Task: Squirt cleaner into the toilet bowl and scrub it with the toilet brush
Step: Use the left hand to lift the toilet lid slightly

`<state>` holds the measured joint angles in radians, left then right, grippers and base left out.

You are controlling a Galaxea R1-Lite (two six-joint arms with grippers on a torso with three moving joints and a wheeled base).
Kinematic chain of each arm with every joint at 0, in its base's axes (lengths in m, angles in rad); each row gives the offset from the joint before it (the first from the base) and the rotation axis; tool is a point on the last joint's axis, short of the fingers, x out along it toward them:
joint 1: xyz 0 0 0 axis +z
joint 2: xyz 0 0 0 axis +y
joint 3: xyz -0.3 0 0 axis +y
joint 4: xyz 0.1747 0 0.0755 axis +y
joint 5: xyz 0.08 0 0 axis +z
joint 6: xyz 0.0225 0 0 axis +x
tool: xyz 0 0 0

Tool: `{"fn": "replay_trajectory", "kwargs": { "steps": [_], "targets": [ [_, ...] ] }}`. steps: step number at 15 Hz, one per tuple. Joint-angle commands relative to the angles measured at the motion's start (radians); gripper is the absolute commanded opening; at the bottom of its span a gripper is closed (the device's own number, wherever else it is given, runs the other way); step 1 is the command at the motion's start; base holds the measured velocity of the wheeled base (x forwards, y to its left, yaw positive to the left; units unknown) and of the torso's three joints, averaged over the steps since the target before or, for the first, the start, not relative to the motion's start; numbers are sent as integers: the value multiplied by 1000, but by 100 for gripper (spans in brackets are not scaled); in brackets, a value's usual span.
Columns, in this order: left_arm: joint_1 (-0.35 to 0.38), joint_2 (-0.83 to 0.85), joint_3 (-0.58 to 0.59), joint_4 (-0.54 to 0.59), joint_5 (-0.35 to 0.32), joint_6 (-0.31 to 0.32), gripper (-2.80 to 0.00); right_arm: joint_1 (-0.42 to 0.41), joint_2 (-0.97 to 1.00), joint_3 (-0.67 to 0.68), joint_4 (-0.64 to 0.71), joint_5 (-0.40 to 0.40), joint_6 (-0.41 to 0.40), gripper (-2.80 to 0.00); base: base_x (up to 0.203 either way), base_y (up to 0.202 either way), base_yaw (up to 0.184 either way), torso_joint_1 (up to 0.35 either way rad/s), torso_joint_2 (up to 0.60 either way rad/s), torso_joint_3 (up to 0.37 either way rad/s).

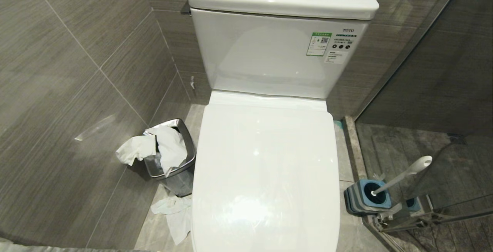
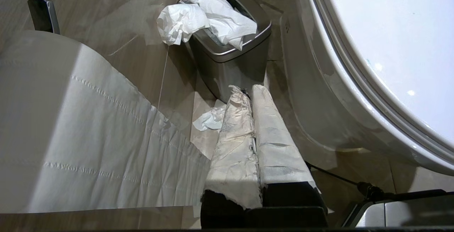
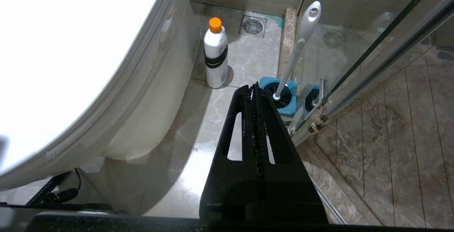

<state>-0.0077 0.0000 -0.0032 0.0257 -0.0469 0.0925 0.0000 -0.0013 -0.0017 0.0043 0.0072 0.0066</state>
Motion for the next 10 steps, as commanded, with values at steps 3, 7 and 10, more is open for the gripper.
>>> {"fn": "replay_trajectory", "kwargs": {
  "steps": [3,7,10],
  "targets": [
    [0,9,-81,46,-8,42,-280,0,1,0,0,0,0,-280,0,0,0,0,0,0],
    [-1,176,-294,150,-25,79,-280,0,1,0,0,0,1,-280,0,0,0,0,0,0],
    [-2,382,-455,159,-32,107,-280,0,1,0,0,0,1,-280,0,0,0,0,0,0]
  ]
}}
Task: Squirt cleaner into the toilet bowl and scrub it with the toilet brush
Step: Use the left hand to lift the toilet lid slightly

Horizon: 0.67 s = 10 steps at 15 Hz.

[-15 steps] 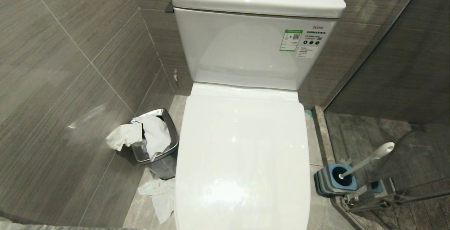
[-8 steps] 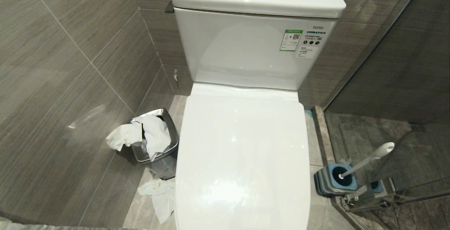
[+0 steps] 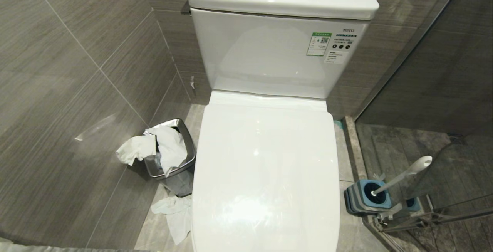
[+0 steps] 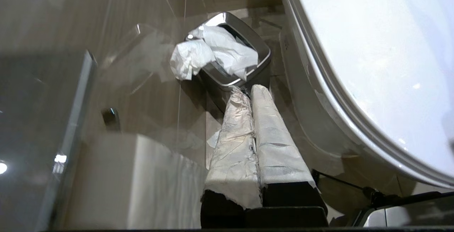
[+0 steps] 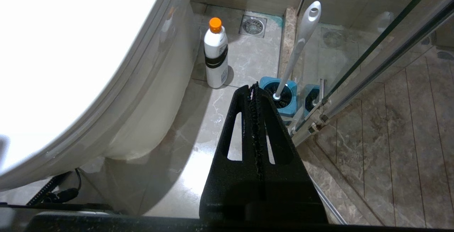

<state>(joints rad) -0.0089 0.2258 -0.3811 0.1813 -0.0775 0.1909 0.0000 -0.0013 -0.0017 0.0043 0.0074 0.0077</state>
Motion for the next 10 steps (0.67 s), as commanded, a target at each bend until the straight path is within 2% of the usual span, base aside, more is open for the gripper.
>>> {"fn": "replay_trajectory", "kwargs": {
  "steps": [1,6,10],
  "targets": [
    [-2,233,-128,4,-3,21,-280,0,1,0,0,0,0,-280,0,0,0,0,0,0],
    [-8,594,-381,7,-42,54,-280,0,1,0,0,0,0,-280,0,0,0,0,0,0],
    [-89,771,-463,2,-55,54,-280,0,1,0,0,0,0,-280,0,0,0,0,0,0]
  ]
}}
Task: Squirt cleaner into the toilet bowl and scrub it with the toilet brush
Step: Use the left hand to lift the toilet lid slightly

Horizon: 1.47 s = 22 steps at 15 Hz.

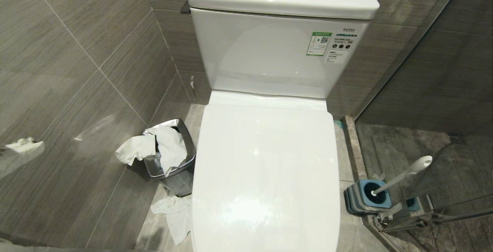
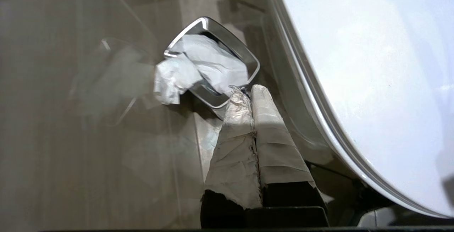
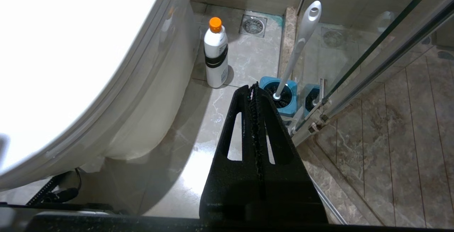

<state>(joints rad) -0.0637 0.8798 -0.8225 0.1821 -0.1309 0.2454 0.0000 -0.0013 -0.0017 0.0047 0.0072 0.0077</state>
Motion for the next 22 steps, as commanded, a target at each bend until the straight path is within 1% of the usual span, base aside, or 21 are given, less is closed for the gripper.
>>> {"fn": "replay_trajectory", "kwargs": {
  "steps": [1,2,4,5,7,8,9,10,12,14,15,16,18,19,20,21,22],
  "targets": [
    [-55,140,-21,2,-2,-6,-280,0,1,0,0,0,0,-280,0,0,0,0,0,0],
    [-75,163,-19,2,-3,-19,-280,0,1,0,0,0,0,-280,0,0,0,0,0,0],
    [-105,215,-23,-4,-14,-106,-280,0,1,0,0,0,0,-280,0,0,0,0,0,0],
    [-109,245,-22,-24,-18,-150,-280,0,1,0,0,0,0,-280,0,0,0,0,0,0],
    [-111,314,-17,-76,-26,-216,-280,0,1,0,0,0,0,-280,0,0,0,0,0,0],
    [-111,349,-17,-97,-57,-249,-280,0,1,0,0,0,0,-280,0,0,0,0,0,0],
    [-107,382,-17,-114,-117,-279,-280,0,1,0,0,0,0,-280,0,0,0,0,0,0],
    [-103,414,-17,-121,-164,-310,-280,0,1,0,0,0,0,-280,0,0,0,0,0,0],
    [-98,479,-18,-130,-262,-395,-280,0,1,0,0,0,0,-280,0,0,0,0,0,0],
    [-64,547,-17,-167,-391,-474,-280,0,1,0,0,0,0,-280,0,0,0,0,0,0],
    [-47,581,-18,-191,-445,-515,-280,0,1,0,0,0,0,-280,0,0,0,0,0,0],
    [-39,609,-19,-225,-485,-575,-280,0,1,0,0,0,0,-280,0,0,0,0,0,0],
    [-34,659,-25,-333,-542,-720,-280,0,1,0,0,0,0,-280,0,0,0,0,0,0],
    [-34,696,-27,-397,-550,-778,-280,0,1,0,0,0,0,-280,0,0,0,0,0,0],
    [-32,730,-27,-466,-553,-822,-280,0,1,0,0,0,0,-280,0,0,0,0,0,0],
    [-32,755,-23,-515,-561,-849,-280,0,1,0,0,0,0,-280,0,0,0,0,0,0],
    [-30,775,-20,-528,-596,-853,-280,0,1,0,0,0,0,-280,0,0,0,0,0,0]
  ]
}}
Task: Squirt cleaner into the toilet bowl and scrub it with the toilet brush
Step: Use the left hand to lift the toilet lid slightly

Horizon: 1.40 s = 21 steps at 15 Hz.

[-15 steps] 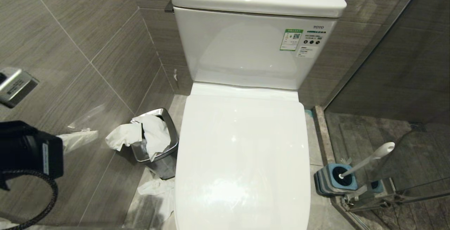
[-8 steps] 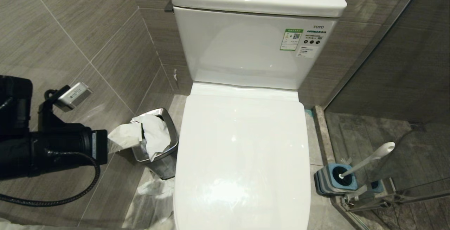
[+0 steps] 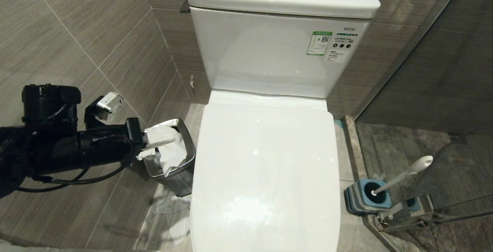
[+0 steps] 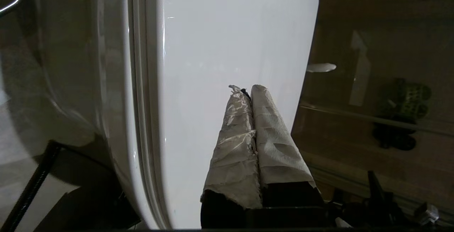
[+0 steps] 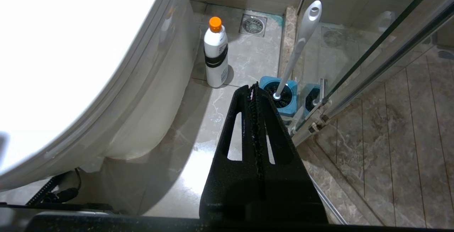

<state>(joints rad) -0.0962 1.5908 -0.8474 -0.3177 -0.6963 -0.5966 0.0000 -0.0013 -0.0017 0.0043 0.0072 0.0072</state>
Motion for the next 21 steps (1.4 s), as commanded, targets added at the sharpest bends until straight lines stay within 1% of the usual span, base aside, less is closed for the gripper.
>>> {"fn": "replay_trajectory", "kwargs": {
  "steps": [1,3,5,6,8,9,10,11,14,15,17,18,21],
  "targets": [
    [13,75,5,-34,-75,-8,-280,0,1,0,0,0,0,-280,0,0,0,0,0,0],
    [47,106,7,-37,-156,-3,-280,0,1,0,0,0,0,-280,0,0,0,0,0,0],
    [82,139,12,-52,-211,18,-280,0,1,0,0,0,0,-280,0,0,0,0,0,0],
    [97,151,25,-55,-230,51,-280,0,1,0,0,0,0,-280,0,0,0,0,0,0],
    [120,165,54,-56,-264,140,-280,0,1,0,0,0,0,-280,0,0,0,0,0,0],
    [133,168,69,-55,-309,174,0,0,1,0,0,0,0,-280,0,0,0,0,0,0],
    [144,165,87,-54,-347,196,0,0,1,0,0,0,0,-280,0,0,0,0,0,0],
    [148,155,115,-55,-369,208,0,0,1,0,0,0,0,-280,0,0,0,0,0,0],
    [158,136,217,-62,-393,267,0,0,1,0,0,0,0,-280,0,0,0,0,0,0],
    [160,145,245,-79,-434,302,0,0,1,0,0,0,0,-280,0,0,0,0,0,0],
    [161,185,245,-112,-532,351,0,0,1,0,0,0,0,-280,0,0,0,0,0,0],
    [162,197,240,-126,-564,379,0,0,1,0,0,0,0,-280,0,0,0,0,0,0],
    [162,196,249,-128,-629,391,0,0,1,0,0,0,0,-280,0,0,0,0,0,0]
  ]
}}
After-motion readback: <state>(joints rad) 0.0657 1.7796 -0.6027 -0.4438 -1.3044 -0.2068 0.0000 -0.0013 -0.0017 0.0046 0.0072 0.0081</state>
